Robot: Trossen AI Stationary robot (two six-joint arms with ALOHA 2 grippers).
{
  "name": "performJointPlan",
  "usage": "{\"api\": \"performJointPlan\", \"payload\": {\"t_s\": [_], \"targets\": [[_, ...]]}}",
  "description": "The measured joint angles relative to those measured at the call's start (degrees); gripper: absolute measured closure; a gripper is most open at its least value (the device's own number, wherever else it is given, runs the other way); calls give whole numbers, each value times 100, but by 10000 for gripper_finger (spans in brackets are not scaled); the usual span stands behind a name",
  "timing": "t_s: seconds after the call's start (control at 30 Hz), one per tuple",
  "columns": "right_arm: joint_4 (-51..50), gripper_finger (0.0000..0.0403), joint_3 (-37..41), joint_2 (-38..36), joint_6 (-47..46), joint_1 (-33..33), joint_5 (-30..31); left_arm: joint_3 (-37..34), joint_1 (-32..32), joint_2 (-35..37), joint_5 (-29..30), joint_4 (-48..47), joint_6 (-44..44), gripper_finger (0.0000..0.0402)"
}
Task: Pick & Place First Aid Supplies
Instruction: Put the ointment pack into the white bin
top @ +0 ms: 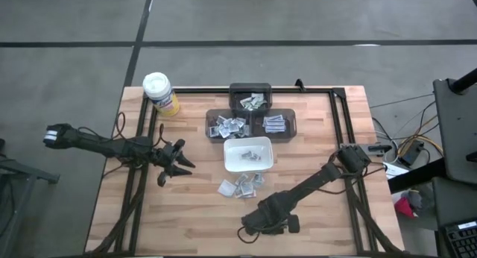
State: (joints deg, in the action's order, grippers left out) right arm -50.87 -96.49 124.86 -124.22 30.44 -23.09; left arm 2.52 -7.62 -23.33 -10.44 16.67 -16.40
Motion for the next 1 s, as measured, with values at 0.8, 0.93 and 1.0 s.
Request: {"api": "performJointPlan", "payload": {"t_s": [0.8,0.93,1.0], "targets": [[116,349,15,0,36,4,678,0,0,-1,2,0,-1,275],[112,320,15,0,7,4,678,0,0,0,2,-2,0,275],[60,302,15,0,-48,4,676,0,0,-1,2,-1,0,275]]}}
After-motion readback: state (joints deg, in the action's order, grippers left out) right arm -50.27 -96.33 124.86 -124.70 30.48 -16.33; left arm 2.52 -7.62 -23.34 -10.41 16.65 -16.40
